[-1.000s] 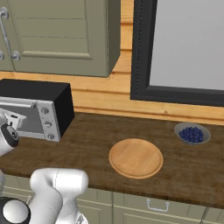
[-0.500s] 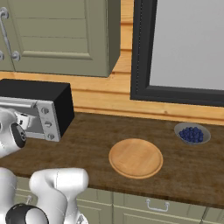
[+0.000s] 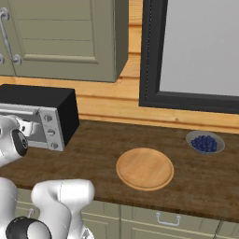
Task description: Pick up the kebab skewer and baguette bread, and place them inside the toaster oven. Close the toaster oven door and start by setting the timer.
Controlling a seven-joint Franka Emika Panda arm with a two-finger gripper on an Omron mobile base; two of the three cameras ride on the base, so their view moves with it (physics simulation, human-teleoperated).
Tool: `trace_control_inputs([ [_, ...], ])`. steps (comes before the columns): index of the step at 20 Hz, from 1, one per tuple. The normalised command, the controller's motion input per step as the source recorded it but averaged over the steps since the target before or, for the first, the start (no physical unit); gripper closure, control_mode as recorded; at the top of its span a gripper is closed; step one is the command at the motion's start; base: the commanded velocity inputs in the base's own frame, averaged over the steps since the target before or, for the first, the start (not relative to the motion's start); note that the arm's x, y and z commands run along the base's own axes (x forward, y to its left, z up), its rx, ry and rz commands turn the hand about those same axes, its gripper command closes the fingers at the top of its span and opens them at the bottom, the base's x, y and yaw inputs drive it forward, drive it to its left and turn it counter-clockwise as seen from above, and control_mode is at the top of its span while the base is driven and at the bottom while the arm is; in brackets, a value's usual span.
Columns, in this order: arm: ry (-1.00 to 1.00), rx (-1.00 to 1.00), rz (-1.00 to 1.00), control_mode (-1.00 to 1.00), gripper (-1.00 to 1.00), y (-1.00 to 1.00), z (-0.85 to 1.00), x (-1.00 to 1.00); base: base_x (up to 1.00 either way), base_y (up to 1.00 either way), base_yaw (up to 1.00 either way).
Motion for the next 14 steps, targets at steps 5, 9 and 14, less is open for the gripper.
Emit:
trace_control_inputs([
  [5,0.00,-0.06,0.00,-1.00,-1.00,0.00,-0.33,0.16,0.00,0.00,0.00],
  [9,-0.02,-0.02,0.00,-1.00,-1.00,-0.01,-0.57,0.11,0.00,0.00,0.00],
  [14,-0.02,0.00,0.01,-1.00,-1.00,0.00,-0.59,0.02,0.00,0.00,0.00],
])
